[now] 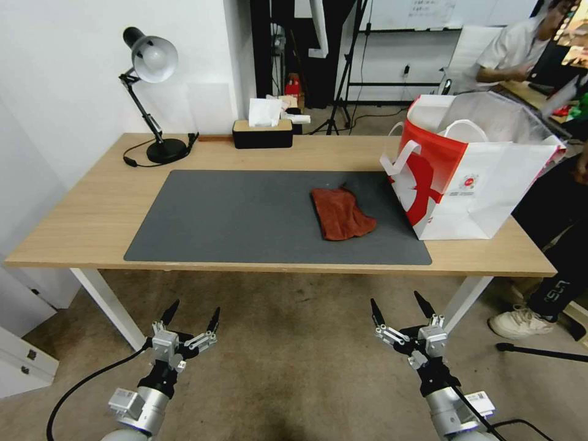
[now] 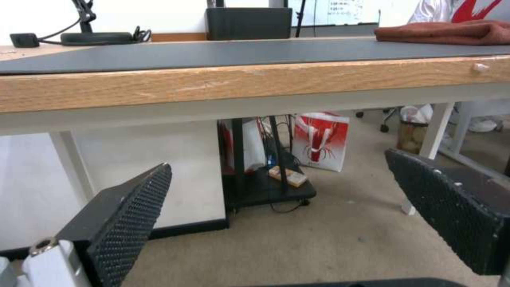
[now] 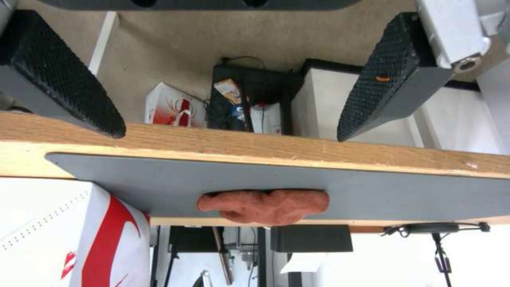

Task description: Sweep shrimp from table into container with towel, then put container into takeout bag.

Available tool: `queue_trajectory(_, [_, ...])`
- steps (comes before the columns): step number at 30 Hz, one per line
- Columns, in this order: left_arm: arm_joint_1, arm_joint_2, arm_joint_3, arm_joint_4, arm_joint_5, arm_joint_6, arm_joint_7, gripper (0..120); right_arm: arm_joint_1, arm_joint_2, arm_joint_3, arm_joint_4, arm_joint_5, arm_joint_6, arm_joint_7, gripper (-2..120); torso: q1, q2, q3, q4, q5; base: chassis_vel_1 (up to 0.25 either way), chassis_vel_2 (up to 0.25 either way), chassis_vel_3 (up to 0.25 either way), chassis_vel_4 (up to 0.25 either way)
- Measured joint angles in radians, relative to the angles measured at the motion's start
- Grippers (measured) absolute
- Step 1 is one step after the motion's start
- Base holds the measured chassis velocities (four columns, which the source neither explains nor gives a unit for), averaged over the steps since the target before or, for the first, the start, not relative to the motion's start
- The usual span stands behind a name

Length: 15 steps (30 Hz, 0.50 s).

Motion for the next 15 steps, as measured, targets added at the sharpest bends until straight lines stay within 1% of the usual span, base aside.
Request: queue_trajectory(15, [0.000,0.001,0.001,0.000,-0.001,0.001,0.000,100,0.000,0.000,-0.001,-0.001,0.000,0.000,0.000,100,0.000,0.000,0.000,0.0000,0.0000,0.000,0.000,0.000,0.000])
